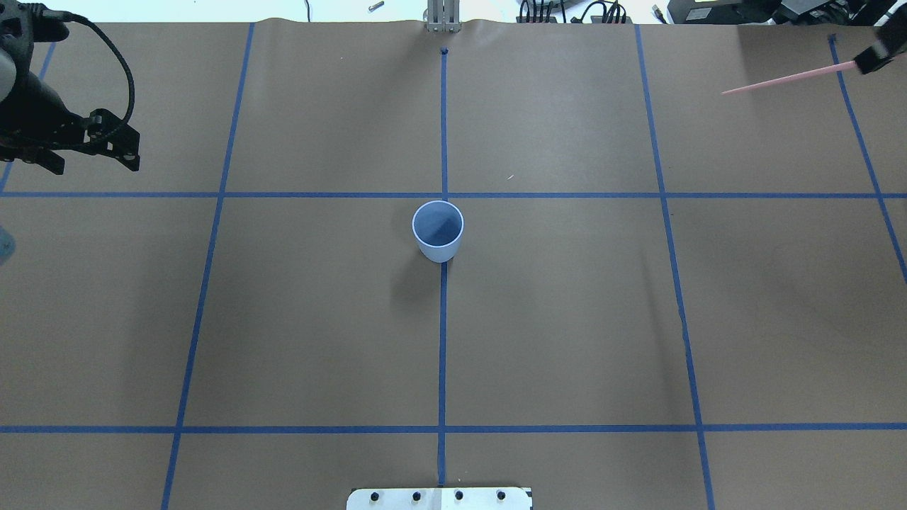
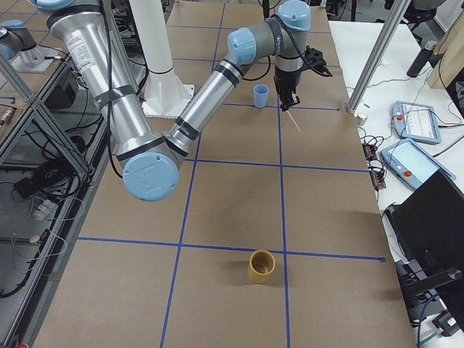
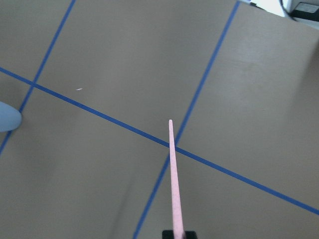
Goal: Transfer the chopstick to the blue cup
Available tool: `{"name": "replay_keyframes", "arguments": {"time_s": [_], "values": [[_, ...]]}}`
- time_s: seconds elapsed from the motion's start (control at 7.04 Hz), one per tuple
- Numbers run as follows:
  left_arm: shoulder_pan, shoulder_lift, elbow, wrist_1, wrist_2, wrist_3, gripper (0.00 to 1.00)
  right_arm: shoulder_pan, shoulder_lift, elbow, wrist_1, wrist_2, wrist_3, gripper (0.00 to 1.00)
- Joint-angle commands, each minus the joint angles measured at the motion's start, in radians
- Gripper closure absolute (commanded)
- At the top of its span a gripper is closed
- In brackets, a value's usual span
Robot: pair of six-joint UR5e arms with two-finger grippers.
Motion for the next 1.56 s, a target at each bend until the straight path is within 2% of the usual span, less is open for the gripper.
{"name": "replay_keyframes", "arguments": {"time_s": [0.0,0.28,0.57,0.99,1.14,1.42], "values": [[-0.039,0.0,0.023,-0.002,-0.001,0.037,0.02,-0.203,0.084,-0.002,0.109,-0.021,0.301,1.0],[-0.049,0.002,0.054,-0.003,-0.001,0.068,0.02,-0.392,0.203,-0.001,0.111,-0.139,0.545,1.0],[-0.067,0.002,0.069,-0.003,-0.002,0.095,0.02,-0.527,0.26,0.004,0.109,-0.265,0.71,1.0],[-0.072,0.002,0.08,-0.003,-0.002,0.101,0.02,-0.63,0.327,-0.048,0.109,-0.361,0.749,1.0],[-0.076,0.002,0.08,-0.003,-0.001,0.109,0.02,-0.652,0.358,-0.083,0.108,-0.375,0.769,1.0],[-0.082,0.002,0.081,-0.003,-0.001,0.112,0.02,-0.678,0.367,-0.087,0.109,-0.395,0.78,1.0]]}}
